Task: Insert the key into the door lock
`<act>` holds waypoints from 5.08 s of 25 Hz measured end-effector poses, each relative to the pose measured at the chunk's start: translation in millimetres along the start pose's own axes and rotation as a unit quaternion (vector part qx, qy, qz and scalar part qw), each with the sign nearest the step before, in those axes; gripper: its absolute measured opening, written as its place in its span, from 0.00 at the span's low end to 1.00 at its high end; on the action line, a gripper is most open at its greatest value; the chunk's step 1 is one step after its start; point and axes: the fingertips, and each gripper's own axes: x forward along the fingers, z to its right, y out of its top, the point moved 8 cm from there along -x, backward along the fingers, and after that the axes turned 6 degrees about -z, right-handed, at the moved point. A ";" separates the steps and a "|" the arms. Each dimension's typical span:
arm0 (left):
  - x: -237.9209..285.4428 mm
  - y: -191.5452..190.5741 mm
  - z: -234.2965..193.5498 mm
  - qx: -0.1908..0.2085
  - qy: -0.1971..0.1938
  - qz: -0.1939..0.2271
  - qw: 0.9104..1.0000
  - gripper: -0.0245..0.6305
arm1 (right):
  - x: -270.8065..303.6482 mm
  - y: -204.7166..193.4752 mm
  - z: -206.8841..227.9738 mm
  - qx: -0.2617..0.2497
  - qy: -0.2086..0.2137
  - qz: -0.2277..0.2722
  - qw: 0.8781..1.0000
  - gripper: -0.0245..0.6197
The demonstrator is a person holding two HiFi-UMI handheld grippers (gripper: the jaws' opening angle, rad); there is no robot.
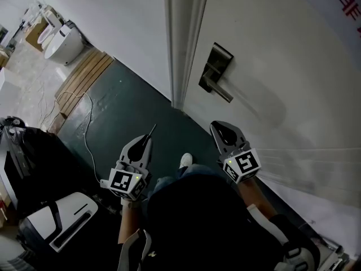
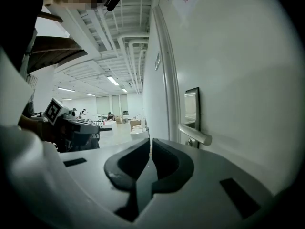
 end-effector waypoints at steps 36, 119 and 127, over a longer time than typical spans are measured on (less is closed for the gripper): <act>218.2 10.7 -11.3 -0.293 -0.212 -0.064 0.930 0.08 | -53.0 -13.7 48.4 0.123 -0.216 0.009 0.969 0.08; 331.0 -8.5 2.9 -0.504 -0.244 -0.108 0.822 0.08 | -55.3 -5.0 37.3 0.157 -0.336 0.003 0.929 0.08; 331.5 -10.3 -0.8 -0.513 -0.251 -0.120 0.812 0.08 | -47.7 -3.2 36.1 0.152 -0.321 0.004 0.935 0.08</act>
